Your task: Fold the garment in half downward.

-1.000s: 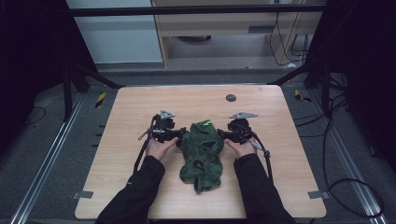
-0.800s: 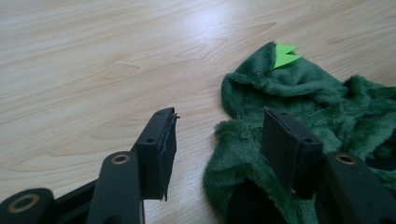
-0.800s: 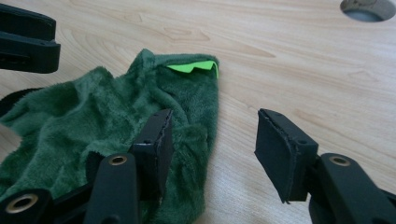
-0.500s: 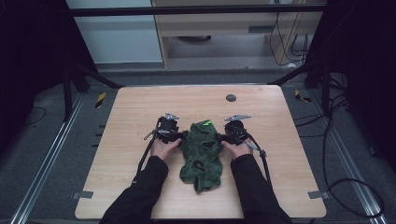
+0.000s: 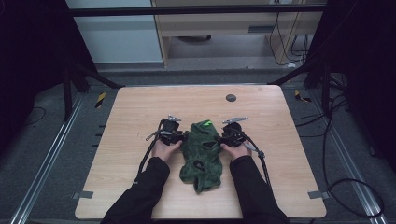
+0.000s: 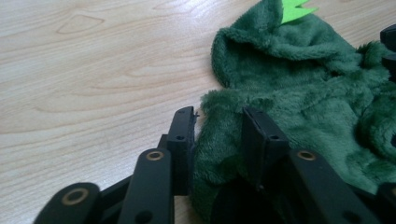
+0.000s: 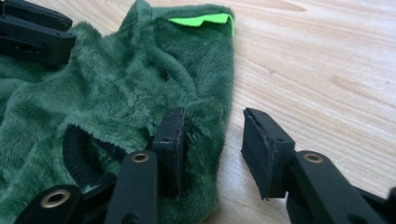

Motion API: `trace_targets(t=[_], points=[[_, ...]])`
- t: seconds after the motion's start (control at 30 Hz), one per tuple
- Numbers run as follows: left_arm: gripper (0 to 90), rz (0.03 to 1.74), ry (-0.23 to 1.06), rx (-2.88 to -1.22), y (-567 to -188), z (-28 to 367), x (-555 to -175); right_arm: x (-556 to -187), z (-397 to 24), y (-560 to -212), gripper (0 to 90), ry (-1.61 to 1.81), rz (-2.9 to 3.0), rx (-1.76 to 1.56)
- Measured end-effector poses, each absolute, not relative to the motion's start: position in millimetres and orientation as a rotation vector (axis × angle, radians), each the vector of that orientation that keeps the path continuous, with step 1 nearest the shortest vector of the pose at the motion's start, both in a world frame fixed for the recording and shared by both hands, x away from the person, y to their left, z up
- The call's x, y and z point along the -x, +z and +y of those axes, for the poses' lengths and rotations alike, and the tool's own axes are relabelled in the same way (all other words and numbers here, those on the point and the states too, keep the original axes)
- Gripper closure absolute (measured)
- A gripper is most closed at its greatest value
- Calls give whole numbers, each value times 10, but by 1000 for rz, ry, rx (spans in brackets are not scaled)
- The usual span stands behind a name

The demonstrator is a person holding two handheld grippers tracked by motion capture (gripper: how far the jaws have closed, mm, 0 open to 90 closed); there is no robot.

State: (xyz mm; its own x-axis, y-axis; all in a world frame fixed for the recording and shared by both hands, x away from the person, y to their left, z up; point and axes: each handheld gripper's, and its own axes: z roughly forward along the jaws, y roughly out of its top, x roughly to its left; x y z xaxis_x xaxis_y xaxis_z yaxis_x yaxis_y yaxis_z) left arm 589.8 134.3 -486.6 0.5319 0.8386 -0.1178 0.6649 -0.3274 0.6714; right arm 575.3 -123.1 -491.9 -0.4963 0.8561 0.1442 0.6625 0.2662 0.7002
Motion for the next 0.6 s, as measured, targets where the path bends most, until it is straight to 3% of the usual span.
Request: trace_targets(t=[0.6], points=[[868,1241,340,-2079,-4917,1313,-5864,-5745,-1159,-4917,826,1026,2319,-1400]])
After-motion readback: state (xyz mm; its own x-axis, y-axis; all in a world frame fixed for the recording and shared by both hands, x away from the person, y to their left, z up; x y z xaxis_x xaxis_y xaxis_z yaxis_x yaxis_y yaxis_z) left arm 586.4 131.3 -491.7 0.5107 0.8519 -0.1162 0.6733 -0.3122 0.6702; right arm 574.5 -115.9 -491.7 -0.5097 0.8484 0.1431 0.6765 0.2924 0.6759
